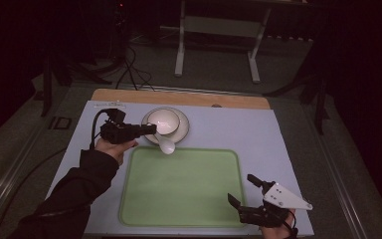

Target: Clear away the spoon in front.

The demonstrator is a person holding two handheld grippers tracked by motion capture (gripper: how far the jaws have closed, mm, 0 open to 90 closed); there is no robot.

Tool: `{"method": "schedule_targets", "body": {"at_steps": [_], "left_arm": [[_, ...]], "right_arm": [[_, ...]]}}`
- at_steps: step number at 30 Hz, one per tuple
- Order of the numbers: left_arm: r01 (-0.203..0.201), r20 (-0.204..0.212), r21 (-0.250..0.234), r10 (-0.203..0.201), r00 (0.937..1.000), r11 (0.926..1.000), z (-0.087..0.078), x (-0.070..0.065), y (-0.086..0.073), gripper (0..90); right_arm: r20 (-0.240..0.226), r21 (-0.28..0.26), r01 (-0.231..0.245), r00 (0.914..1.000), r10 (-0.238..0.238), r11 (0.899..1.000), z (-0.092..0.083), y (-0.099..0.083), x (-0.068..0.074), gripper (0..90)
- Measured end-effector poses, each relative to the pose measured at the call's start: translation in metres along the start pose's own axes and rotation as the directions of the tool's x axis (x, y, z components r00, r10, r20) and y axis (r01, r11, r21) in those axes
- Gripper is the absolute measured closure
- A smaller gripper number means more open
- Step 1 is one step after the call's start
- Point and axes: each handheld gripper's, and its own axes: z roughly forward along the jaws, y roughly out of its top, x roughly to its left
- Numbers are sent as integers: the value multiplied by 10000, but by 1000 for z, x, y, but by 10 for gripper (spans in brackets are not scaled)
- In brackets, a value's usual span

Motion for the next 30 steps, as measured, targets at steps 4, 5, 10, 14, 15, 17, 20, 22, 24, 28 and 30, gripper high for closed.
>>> {"method": "schedule_targets", "body": {"at_steps": [4, 5, 10, 14, 15, 17, 20, 22, 24, 28, 30], "left_arm": [[-245, 219, 515, 234, 9995, 9984, -1, -10, 0, 842], [-326, 272, 585, 311, 9991, 9978, -1, -13, 1, 842], [-755, 849, 1017, 670, 9941, 9919, 3, -26, -1, 842], [-1180, 1252, 1612, 982, 9873, 9798, 7, -35, -6, 842], [-1322, 1425, 1878, 1062, 9841, 9733, 9, -37, -6, 842], [-1451, 1543, 2159, 1130, 9815, 9656, 10, -40, -8, 842], [-1503, 1638, 2465, 1117, 9801, 9574, 11, -42, -10, 842], [-1538, 1697, 2644, 1111, 9792, 9521, 11, -42, -12, 842], [-1497, 1774, 3001, 990, 9791, 9421, 12, -40, -14, 841], [-1171, 1595, 3513, 639, 9851, 9289, 12, -34, -19, 841], [-1109, 1448, 3758, 599, 9876, 9200, 12, -33, -21, 841]], "right_arm": [[3, 10, 13, 10000, -13, 10000, 0, 0, 0, 131], [15, 14, 27, 10000, -27, 10000, 0, 0, 0, 131], [-1, 9, 88, 10000, -88, 10000, 0, 0, 1, 131], [1, 2, 56, 10000, -56, 10000, 0, 0, 0, 131], [11, 16, 58, 10000, -58, 10000, 0, 0, 0, 131], [-14, 26, 77, 10000, -77, 10000, 0, 0, 0, 131], [-18, 28, 75, 10000, -75, 10000, 0, 0, 1, 131], [-22, 17, 78, 10000, -78, 10000, 0, 0, 1, 131], [-19, 23, 89, 10000, -89, 10000, 0, 0, 1, 131], [-50, 43, 95, 9999, -95, 9999, 1, 0, 1, 132], [-50, 44, 98, 9999, -98, 9999, 1, 0, 1, 132]]}}
